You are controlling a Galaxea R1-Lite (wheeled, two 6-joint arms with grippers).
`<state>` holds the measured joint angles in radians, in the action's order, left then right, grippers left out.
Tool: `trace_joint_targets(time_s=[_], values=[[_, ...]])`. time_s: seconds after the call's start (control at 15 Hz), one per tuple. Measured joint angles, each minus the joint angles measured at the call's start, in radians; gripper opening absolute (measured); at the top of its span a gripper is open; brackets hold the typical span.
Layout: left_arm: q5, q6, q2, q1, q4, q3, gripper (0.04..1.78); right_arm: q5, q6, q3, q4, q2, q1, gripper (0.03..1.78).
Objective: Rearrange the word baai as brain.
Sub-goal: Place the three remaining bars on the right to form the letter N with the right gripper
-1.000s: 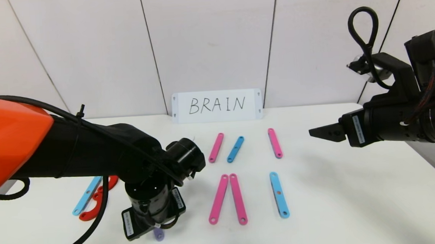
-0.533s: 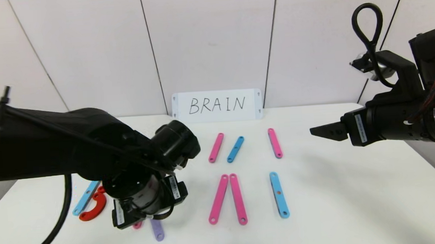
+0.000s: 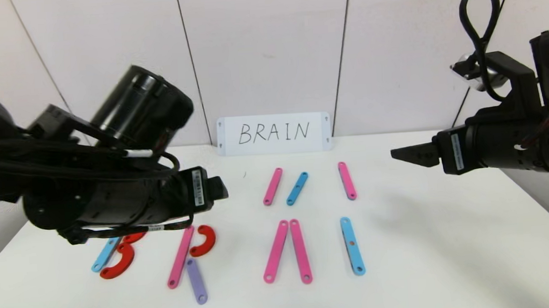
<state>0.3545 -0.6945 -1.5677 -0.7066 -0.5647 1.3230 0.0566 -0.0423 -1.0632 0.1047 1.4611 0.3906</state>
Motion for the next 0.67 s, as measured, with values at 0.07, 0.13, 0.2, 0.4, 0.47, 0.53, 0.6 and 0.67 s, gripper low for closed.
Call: trace_joint_targets(time_s=[0.07,0.13,0.2,0.4,0.47,0.53,0.6,0.67], values=[[-0.008,0.049,0.035,0.001,0.027,0.0,1.74,-0.001,0.0,0.0,-0.033,0.008,0.001,1.74],[-0.017,0.086,0.067,0.001,0.049,0.0,1.74,0.001,0.0,0.0,-0.063,0.018,0.005,1.74],[-0.033,0.11,0.1,0.002,0.059,-0.003,1.74,0.016,0.0,-0.009,-0.089,0.034,0.014,1.74],[-0.076,0.141,0.17,0.008,0.063,-0.012,1.74,0.115,-0.006,-0.071,-0.099,0.094,0.042,1.74],[-0.077,0.157,0.189,0.009,0.062,-0.019,1.74,0.152,-0.007,-0.095,-0.099,0.12,0.056,1.74],[-0.077,0.173,0.207,0.01,0.063,-0.027,1.74,0.183,-0.01,-0.118,-0.099,0.153,0.069,1.74],[-0.078,0.181,0.222,0.01,0.063,-0.031,1.74,0.216,-0.017,-0.143,-0.099,0.194,0.085,1.74],[-0.079,0.185,0.235,0.01,0.063,-0.034,1.74,0.246,-0.029,-0.164,-0.099,0.235,0.102,1.74]])
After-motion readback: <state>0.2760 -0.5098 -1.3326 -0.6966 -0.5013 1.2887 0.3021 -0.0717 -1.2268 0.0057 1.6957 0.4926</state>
